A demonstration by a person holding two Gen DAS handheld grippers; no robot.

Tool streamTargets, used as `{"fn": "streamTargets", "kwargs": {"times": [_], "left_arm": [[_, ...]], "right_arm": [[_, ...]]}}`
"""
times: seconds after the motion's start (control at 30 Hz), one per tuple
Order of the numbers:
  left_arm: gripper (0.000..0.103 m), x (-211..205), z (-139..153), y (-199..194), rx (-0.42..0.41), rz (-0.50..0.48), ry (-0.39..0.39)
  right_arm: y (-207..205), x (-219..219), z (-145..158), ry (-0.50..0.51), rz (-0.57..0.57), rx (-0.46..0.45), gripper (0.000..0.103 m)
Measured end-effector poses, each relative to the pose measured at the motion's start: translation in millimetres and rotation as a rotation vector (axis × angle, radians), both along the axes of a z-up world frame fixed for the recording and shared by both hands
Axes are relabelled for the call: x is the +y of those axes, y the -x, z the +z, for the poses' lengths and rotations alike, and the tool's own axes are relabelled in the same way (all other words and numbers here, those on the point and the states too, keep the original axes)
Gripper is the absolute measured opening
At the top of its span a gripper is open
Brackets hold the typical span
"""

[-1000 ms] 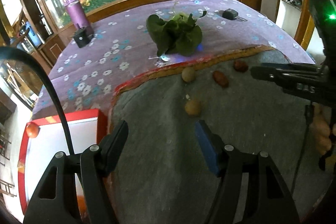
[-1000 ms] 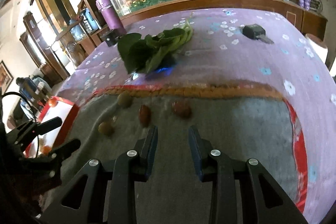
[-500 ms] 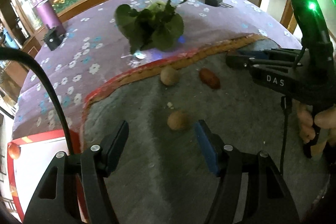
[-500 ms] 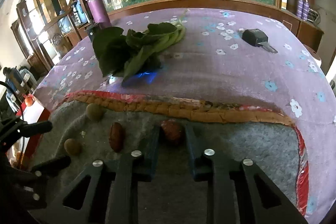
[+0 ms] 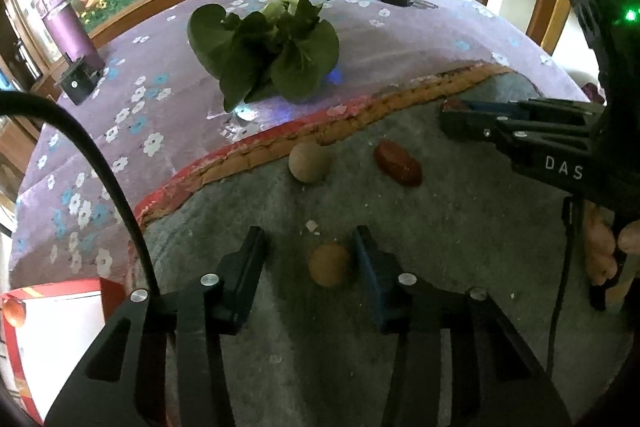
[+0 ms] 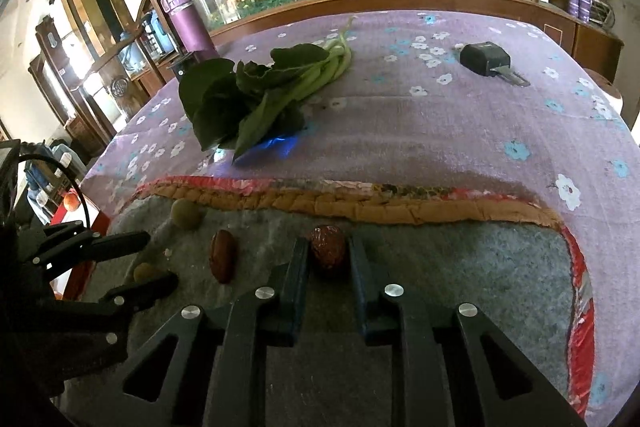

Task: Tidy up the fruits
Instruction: 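Grasp a round brown fruit with the left gripper while the right grasps a red date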

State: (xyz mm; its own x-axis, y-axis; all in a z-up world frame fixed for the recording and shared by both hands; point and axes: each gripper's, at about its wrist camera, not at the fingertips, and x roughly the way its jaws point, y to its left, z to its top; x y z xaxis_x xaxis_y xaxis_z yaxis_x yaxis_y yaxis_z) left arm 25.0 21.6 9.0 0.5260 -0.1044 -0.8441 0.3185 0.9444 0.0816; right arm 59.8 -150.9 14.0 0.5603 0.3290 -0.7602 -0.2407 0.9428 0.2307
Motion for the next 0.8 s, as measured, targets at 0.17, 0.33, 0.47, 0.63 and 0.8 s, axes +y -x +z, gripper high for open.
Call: {"fn": "streamTargets", "kwargs": {"times": [0.17, 0.33, 0.47, 0.63, 0.8], "left_arm": [[0.035, 0.9, -0.2, 5.0, -0.017, -0.007, 0.01], [0.023, 0.7, 0.2, 13.2, -0.035, 0.015, -0.003], [0.018, 1.4, 0.6, 16.0, -0.05, 0.037, -0.016], [0.018, 10.8, 7.5, 25.0, -0.068, 0.062, 0.02], [0.018, 24.6, 21.8, 46.5, -0.117, 0.106, 0.055]], "right_arm": [[0.5, -1.0, -0.1, -0.006, -0.004, 0.001, 0.02], [-0.1, -3.2, 0.0, -0.019, -0.009, 0.006, 0.02], [-0.1, -3.8, 1.1, -0.019, -0.01, 0.004, 0.02], [0.5, -5.8, 3.9, -0.032, -0.014, -0.003, 0.02], [5.0, -5.1, 9.6, -0.046, -0.006, -0.035, 0.02]]}}
